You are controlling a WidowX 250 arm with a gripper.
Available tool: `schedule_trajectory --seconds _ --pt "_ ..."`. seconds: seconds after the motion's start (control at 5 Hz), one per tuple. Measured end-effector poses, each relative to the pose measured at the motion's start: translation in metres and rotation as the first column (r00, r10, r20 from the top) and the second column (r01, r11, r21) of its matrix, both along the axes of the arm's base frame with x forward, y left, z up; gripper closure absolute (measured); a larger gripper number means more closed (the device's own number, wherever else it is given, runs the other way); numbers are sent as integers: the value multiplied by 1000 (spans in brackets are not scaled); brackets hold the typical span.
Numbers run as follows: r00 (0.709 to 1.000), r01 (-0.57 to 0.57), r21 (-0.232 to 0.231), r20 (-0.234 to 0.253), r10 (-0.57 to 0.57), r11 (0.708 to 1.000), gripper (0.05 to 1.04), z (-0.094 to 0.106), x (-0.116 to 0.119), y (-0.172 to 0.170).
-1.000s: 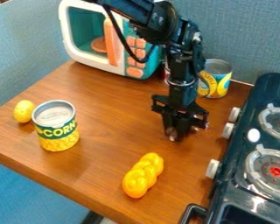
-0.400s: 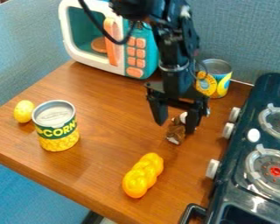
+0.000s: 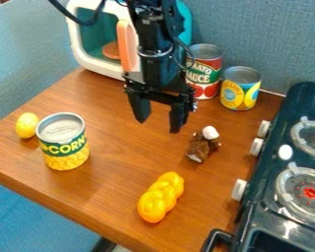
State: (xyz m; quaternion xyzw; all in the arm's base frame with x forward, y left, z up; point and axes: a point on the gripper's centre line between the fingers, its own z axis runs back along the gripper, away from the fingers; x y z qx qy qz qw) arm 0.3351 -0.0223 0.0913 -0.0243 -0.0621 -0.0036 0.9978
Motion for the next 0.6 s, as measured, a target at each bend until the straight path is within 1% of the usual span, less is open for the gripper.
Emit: schedule_trajectory --seconds 0.2,0.4,0.6 --pt "1000 7 75 -22 -6 997 79 7 -16 31" --pt "1000 -1 100 -12 2 995 79 24 -33 76" --pt "1000 12 92 -7 -12 996 79 27 -41 99"
